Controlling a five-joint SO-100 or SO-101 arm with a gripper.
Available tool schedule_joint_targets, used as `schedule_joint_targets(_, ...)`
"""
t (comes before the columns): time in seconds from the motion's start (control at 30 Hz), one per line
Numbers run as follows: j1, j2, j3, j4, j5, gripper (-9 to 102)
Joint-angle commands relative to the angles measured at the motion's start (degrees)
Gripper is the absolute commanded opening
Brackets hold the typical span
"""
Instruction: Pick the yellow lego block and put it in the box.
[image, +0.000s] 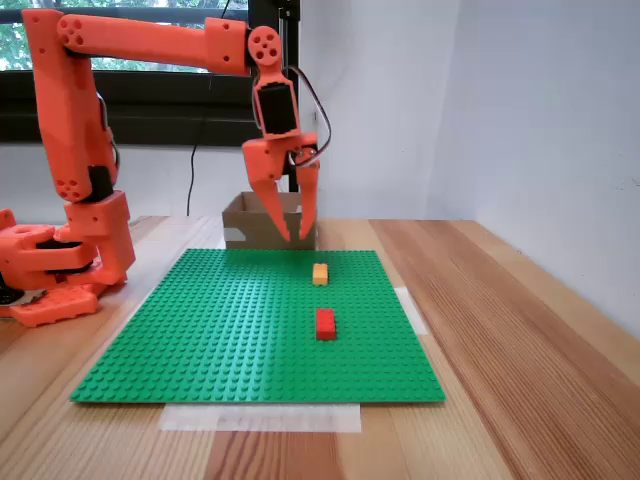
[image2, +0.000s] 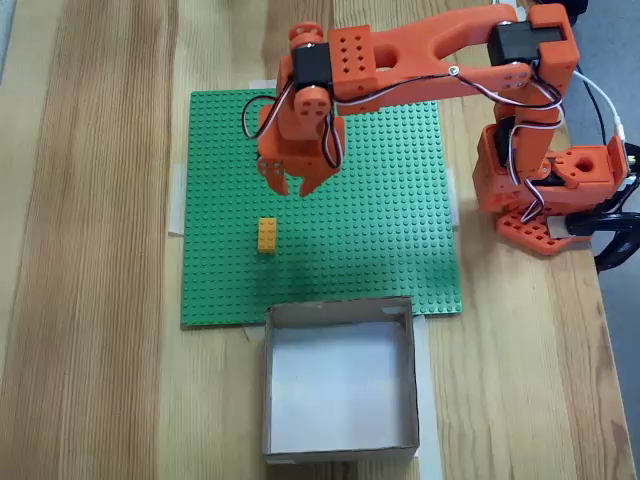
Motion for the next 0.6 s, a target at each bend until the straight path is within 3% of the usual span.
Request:
schedule_joint_targets(0.0,-0.62,-1.93,-3.52,-0.26,0.53,9)
schedule_joint_targets(0.57,-1.85,-17.49,-13.10,-0.97,2.81,18)
